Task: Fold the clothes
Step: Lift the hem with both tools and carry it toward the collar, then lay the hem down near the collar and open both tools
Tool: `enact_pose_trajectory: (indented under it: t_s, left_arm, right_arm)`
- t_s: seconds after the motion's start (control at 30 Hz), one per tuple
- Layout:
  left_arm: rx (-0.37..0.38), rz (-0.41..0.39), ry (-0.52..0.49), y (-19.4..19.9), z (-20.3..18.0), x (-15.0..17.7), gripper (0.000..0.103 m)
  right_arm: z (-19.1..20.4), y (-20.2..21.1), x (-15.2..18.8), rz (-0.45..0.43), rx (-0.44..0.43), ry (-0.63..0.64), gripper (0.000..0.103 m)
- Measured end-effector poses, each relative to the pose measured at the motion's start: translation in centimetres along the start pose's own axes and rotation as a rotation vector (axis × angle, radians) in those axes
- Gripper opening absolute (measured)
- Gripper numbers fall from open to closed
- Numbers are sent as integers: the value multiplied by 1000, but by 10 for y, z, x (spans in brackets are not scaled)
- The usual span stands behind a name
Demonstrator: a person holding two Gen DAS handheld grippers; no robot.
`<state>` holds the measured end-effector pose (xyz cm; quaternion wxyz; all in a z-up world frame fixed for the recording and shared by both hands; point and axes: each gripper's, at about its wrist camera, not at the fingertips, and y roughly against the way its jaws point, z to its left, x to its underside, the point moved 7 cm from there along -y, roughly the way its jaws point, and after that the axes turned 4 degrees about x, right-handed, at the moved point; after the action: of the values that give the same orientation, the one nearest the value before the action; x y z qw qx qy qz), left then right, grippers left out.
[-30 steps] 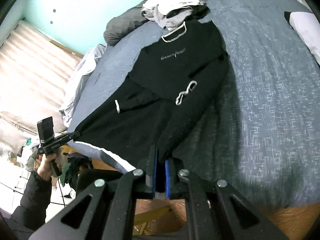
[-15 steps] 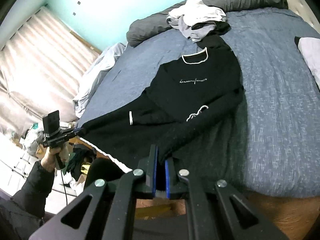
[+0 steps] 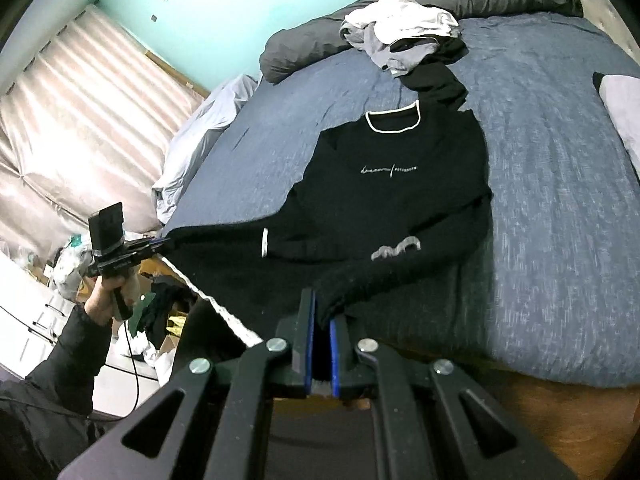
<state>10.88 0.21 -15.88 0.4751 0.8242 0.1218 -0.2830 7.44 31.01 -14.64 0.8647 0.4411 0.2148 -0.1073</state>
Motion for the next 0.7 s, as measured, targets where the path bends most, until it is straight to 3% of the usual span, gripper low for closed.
enact_pose_trajectory:
  t_s: [0.37, 0.7]
  left_arm:
    - [-57, -40, 112, -50, 87, -97, 8]
    - [-80, -11, 230, -145, 185, -185, 8]
  right_arm:
    - [-39, -43, -112, -44, -7, -66, 6]
    - [-122, -116, -214, -13, 55, -163, 6]
